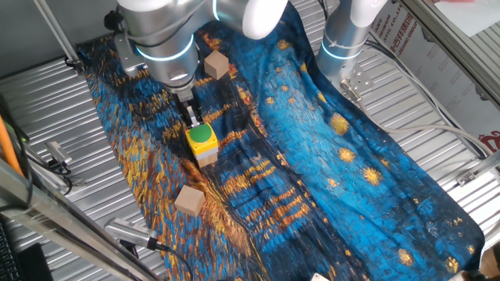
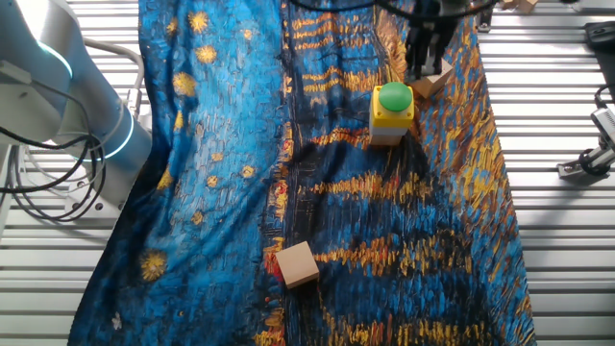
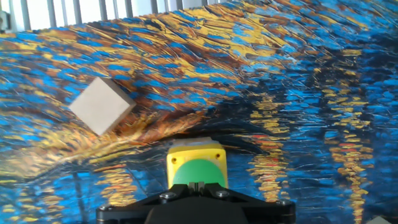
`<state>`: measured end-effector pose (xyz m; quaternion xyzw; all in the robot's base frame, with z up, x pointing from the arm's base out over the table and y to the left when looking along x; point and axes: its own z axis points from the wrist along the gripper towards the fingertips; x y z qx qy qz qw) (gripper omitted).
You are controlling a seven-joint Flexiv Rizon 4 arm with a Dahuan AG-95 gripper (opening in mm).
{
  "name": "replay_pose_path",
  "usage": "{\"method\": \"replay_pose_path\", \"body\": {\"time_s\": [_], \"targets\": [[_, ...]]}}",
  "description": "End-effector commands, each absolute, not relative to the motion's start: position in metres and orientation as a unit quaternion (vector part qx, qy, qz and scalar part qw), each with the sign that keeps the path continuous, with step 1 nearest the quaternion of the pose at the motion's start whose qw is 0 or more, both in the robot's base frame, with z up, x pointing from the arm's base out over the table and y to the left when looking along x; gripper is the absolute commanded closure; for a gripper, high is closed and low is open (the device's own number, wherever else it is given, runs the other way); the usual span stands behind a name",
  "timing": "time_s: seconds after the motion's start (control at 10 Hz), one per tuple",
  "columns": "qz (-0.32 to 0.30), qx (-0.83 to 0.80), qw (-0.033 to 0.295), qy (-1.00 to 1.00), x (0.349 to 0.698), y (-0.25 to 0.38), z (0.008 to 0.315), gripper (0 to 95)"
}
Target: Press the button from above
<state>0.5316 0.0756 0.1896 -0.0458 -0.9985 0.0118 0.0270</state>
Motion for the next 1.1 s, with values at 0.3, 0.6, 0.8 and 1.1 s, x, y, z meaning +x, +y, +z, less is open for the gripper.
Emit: {"method": "replay_pose_path", "body": {"time_s": [0.3,0.6,0.8,1.1], "targets": [[0.012,-0.050,0.028,-0.998,0.538,0.072,0.176,95.0],[0.013,-0.052,0.027,-0.998,0.546,0.068,0.153,95.0],[0.017,-0.054,0.019,-0.998,0.549,0.067,0.138,95.0],[0.018,-0.052,0.023,-0.998,0.548,0.067,0.140,95.0]]}}
